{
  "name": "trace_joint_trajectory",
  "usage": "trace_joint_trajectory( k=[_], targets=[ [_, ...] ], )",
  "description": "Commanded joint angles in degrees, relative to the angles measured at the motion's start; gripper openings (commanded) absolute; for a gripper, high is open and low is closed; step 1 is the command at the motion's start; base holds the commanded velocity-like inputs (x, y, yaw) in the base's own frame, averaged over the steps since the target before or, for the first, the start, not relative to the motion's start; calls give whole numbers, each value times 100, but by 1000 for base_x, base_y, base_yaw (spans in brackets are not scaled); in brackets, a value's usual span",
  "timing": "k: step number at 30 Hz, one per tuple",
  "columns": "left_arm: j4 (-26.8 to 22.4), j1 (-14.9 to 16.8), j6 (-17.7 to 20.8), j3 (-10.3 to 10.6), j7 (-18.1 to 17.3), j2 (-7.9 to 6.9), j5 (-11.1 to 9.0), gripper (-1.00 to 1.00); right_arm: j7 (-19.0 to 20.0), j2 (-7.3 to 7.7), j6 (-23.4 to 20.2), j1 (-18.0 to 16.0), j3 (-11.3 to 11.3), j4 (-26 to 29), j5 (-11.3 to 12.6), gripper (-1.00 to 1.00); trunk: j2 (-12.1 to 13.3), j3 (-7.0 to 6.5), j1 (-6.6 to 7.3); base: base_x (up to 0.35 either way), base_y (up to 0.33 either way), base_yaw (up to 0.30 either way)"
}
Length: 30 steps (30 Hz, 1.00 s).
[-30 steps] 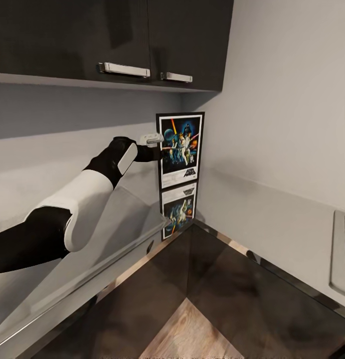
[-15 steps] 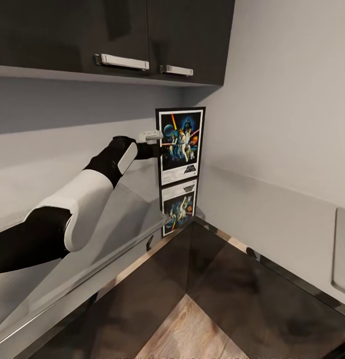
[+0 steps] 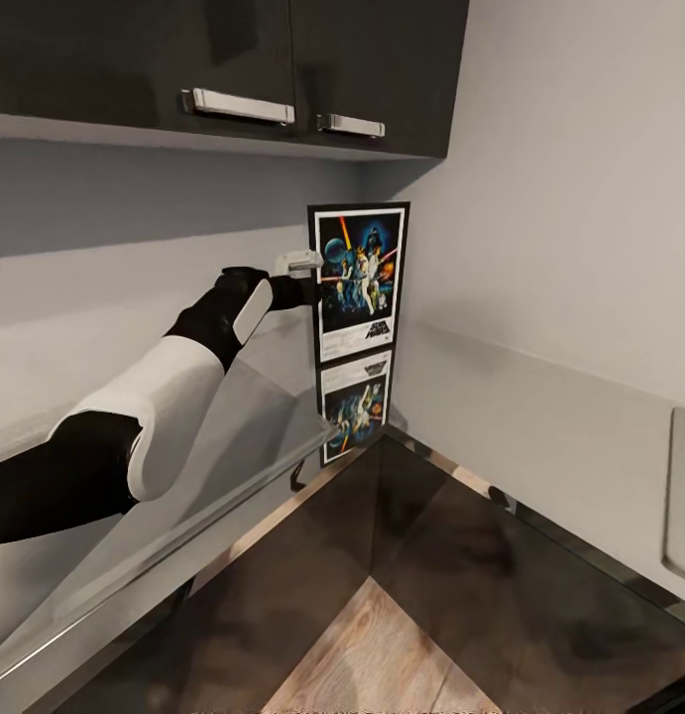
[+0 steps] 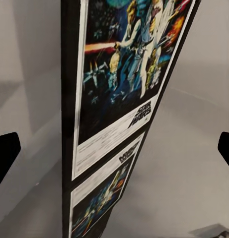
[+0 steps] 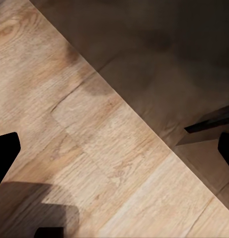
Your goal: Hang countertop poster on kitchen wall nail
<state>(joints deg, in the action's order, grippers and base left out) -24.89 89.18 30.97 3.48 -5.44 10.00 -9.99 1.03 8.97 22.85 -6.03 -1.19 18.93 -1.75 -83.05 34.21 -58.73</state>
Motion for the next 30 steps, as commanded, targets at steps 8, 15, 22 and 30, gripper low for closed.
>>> trace_joint_trajectory(
  k=[8,15,22,30],
  targets=[
    [-1171,5,462,36,-34,0,-36,100,11,0,18,-2,-13,-3,-18,100,-3,80,0,0,0,0],
    [-1338,4,525,4,-36,0,-39,100,11,0,18,-3,-13,-4,-18,100,-3,145,0,0,0,0],
    [-1361,5,532,-1,-36,0,-46,100,11,0,18,-1,-13,-3,-18,100,-3,210,0,0,0,0],
    [-1362,3,533,-5,-36,0,-54,100,11,0,24,-2,-13,-3,-18,100,-3,268,0,136,0,0]
  ],
)
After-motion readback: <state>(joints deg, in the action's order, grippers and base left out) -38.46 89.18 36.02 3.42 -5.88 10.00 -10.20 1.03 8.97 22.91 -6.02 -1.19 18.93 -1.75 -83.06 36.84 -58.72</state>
